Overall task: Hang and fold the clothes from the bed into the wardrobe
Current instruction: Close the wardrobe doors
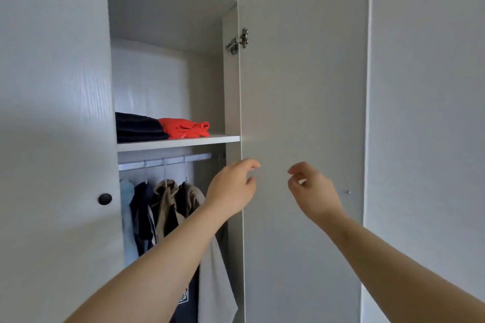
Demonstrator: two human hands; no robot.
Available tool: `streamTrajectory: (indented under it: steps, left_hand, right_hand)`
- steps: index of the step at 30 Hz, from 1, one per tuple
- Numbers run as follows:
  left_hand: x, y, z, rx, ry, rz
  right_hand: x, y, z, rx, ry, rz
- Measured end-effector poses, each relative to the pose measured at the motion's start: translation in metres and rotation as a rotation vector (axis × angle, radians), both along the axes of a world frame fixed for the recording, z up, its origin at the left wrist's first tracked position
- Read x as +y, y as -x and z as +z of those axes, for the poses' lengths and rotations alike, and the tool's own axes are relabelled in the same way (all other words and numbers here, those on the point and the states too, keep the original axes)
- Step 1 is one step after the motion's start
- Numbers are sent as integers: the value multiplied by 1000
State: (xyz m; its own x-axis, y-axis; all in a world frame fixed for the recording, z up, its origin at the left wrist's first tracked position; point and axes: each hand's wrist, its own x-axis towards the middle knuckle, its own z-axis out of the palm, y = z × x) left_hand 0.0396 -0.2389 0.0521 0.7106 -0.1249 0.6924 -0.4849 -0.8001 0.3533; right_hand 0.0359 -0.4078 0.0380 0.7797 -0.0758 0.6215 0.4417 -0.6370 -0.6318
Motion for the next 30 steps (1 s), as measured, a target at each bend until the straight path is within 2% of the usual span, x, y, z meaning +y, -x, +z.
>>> streamTrajectory:
  steps: [5,8,10,13,14,19,22,25,30]
  left_hand:
    - [-81,-9,-4,-7,51,-116]
    - [-112,-18,-8,8,91,-161]
    - [-131,-30,-11,-4,120,-146]
    - [-153,-44,-13,-33,176,-135]
    - [-157,-47,-13,-37,195,-138]
    - [-155,-47,-15,-81,281,-86]
    - [-143,-38,-13,-128,336,-49]
    - [-125,-20,-10,-242,392,20]
    - [-88,22,-14,-477,315,230]
  right_hand:
    - [-84,9,1,-50,-20,-242]
    - [-114,3,0,-11,-78,-280]
    - [-131,-7,2,71,-147,-182]
    - [-149,-24,6,189,-345,148]
    - [-152,-29,7,205,-386,197]
    - [-169,-42,3,79,-462,198]
    - [-162,-33,3,29,-529,385]
    - [-139,-27,-5,-5,-397,513]
    - [-84,-24,-26,52,-69,723]
